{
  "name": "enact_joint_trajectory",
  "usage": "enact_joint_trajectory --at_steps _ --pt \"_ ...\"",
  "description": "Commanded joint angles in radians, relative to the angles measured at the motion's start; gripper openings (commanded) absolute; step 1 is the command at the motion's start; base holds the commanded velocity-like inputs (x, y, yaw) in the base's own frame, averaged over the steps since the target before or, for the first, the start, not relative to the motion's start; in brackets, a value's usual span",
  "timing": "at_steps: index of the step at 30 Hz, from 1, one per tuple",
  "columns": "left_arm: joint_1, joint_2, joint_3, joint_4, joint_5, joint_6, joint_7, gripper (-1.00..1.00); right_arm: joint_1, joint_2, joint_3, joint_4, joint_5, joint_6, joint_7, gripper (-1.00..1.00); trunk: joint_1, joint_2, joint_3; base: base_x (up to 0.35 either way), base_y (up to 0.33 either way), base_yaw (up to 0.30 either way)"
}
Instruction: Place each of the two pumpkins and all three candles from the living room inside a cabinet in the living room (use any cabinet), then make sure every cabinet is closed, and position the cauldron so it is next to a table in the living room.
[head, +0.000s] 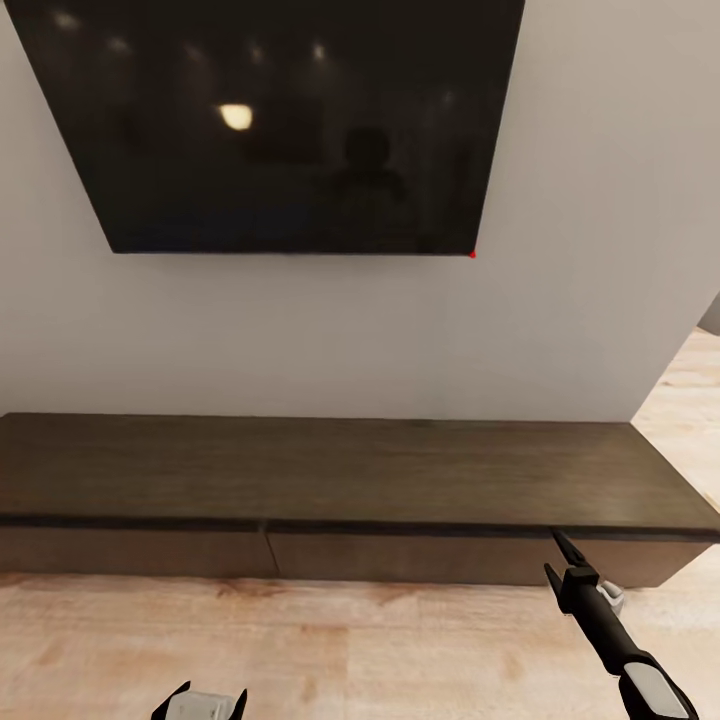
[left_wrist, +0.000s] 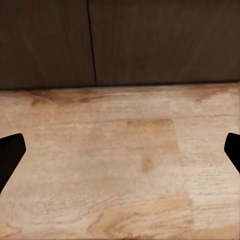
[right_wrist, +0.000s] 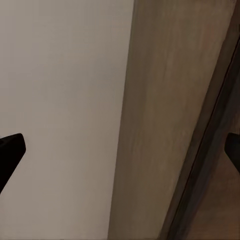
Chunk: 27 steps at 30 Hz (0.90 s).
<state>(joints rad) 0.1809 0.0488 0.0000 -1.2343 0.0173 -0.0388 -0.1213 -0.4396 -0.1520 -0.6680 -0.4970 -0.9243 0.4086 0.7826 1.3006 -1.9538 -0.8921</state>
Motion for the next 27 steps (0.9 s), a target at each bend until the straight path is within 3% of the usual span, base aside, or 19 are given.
enact_joint_trajectory --at_steps 1,13,27 --pt "0.0 0.0 0.0 0.0 0.001 -0.002 -0.003 1.0 -0.001 0.0 -0.002 0.001 -0.006 0.008 0.001 1.0 0.0 0.0 -0.001 0.221 -0.017 0.0" --pt "0.002 -0.001 0.0 -0.002 0.004 -0.003 -0.003 1.0 -0.001 0.0 -0.002 0.003 -0.007 0.009 0.0 1.0 0.0 0.0 -0.001 0.049 -0.004 0.0" --pt "0.002 -0.001 0.0 -0.001 0.004 -0.004 -0.004 1.0 0.001 -0.001 -0.002 0.003 -0.007 0.008 0.0 1.0 0.054 -0.098 -0.044 0.001 0.0 0.0"
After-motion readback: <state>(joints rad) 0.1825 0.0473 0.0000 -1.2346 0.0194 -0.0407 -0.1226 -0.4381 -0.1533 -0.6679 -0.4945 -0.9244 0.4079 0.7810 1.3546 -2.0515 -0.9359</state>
